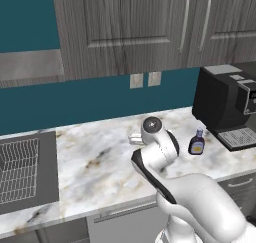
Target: Place the condiment bottle and mayonnaise from the counter to the top shelf of the fridge. If the existing items in the fridge are on the top shelf, move them to other shelves.
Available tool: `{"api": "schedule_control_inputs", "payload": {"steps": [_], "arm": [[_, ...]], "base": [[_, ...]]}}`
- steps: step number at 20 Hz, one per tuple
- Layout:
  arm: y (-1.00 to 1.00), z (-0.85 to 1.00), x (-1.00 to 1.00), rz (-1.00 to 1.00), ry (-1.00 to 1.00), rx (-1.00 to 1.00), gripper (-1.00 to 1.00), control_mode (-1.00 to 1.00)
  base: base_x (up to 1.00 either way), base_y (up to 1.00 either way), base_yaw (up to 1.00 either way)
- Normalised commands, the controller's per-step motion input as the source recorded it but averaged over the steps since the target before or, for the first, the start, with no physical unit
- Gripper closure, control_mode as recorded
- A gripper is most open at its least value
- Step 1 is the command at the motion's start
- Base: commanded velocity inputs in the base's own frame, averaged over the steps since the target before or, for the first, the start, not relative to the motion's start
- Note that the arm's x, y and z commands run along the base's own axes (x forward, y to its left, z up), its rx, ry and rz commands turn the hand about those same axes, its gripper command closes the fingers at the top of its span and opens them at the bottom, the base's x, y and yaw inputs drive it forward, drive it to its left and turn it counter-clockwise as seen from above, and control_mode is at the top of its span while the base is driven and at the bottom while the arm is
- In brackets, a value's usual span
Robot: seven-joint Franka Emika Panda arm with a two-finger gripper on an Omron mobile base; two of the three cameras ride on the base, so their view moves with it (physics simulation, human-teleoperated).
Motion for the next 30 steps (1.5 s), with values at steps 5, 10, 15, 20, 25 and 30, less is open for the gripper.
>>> {"api": "schedule_control_inputs", "payload": {"steps": [5,10,15,20,25,30], "arm": [[-0.07,-0.19,0.10,-0.05,0.00,0.00,-1.00,-1.00],[-0.01,-0.22,0.22,-0.06,0.00,0.00,-1.00,-1.00],[0.00,-0.24,0.26,-0.06,0.00,0.00,-1.00,-1.00],[0.00,-0.26,0.34,-0.06,0.00,0.00,-1.00,-1.00],[-0.02,-0.16,0.31,-0.05,0.00,0.00,1.00,-1.00],[-0.05,-0.01,0.09,-0.01,0.00,0.00,1.00,-1.00]], "base": [[0.00,0.00,0.00],[0.00,0.00,0.00],[0.00,0.00,0.00],[0.00,0.00,0.00],[0.00,0.00,0.00],[0.00,0.00,0.00]]}}
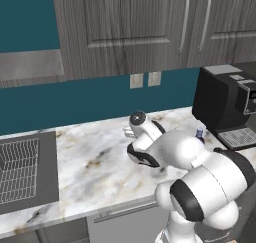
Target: Place the condiment bottle and mayonnaise from the counter to the top shelf of the fridge. If the existing items in the fridge are on the top shelf, move them to other shelves.
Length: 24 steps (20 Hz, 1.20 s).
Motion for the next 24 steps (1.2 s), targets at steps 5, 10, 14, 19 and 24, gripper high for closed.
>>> {"api": "schedule_control_inputs", "payload": {"steps": [5,10,14,19,24], "arm": [[0.00,0.30,-0.60,0.00,-0.05,0.02,1.00,-1.00],[0.00,0.97,-0.79,0.00,-0.18,0.05,1.00,-1.00],[-0.01,1.00,-0.93,0.00,-0.11,0.03,1.00,-1.00],[-0.01,1.00,-1.00,0.00,-0.10,0.01,1.00,-1.00],[-0.10,1.00,-0.97,0.00,-0.03,0.00,1.00,-1.00]], "base": [[0.00,0.00,0.00],[0.00,0.00,0.00],[0.00,0.00,0.00],[0.00,0.00,0.00],[0.00,0.00,0.00]]}}
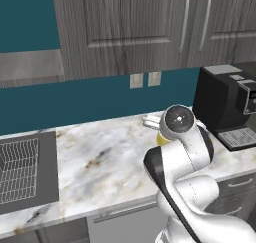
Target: Place the condiment bottle and mayonnaise from the counter to the top shelf of the fridge. If the existing items in the fridge are on the top shelf, move them to other shelves.
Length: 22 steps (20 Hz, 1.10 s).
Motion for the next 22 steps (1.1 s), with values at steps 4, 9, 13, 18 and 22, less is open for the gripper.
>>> {"api": "schedule_control_inputs", "payload": {"steps": [4,9,13,18,22], "arm": [[-0.12,1.00,-0.94,0.00,0.00,0.00,1.00,-1.00],[-0.07,0.82,-0.76,0.00,0.00,0.00,1.00,-1.00],[0.00,0.13,-0.34,0.00,-0.02,0.00,1.00,-1.00],[-0.07,0.00,-0.56,0.00,-0.05,0.00,1.00,-1.00],[0.00,0.00,0.00,0.00,0.00,0.00,1.00,1.00]], "base": [[0.00,0.00,0.00],[0.00,0.00,0.00],[0.00,0.00,0.00],[0.00,0.00,0.00],[-1.00,-0.38,-0.04]]}}
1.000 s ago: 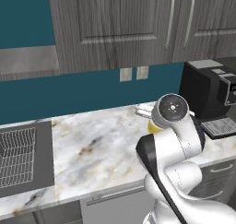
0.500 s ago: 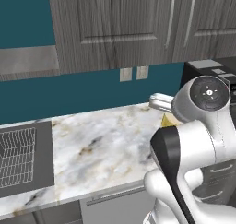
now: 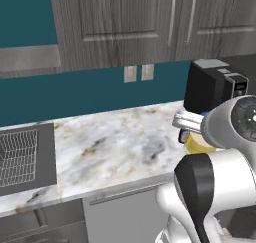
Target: Place the condiment bottle and mayonnaise from the counter to the top shelf of the fridge. If the existing items in the fridge are on the top shelf, move them to other shelves.
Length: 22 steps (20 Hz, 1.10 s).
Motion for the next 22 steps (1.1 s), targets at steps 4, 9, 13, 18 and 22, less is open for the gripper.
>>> {"api": "schedule_control_inputs", "payload": {"steps": [4,9,13,18,22], "arm": [[0.00,0.00,0.00,0.00,0.00,0.00,1.00,1.00],[0.00,0.00,0.00,0.00,0.00,0.00,1.00,1.00],[0.00,0.00,0.00,0.00,0.00,0.00,1.00,1.00],[0.00,0.00,0.00,0.00,0.00,0.00,1.00,1.00],[0.00,0.00,0.00,0.00,0.00,0.00,1.00,1.00]], "base": [[-1.00,-0.48,-0.26],[-1.00,-0.43,-0.44],[-0.59,-0.52,-0.62],[-0.06,-0.86,-0.68],[0.09,-1.00,-0.59]]}}
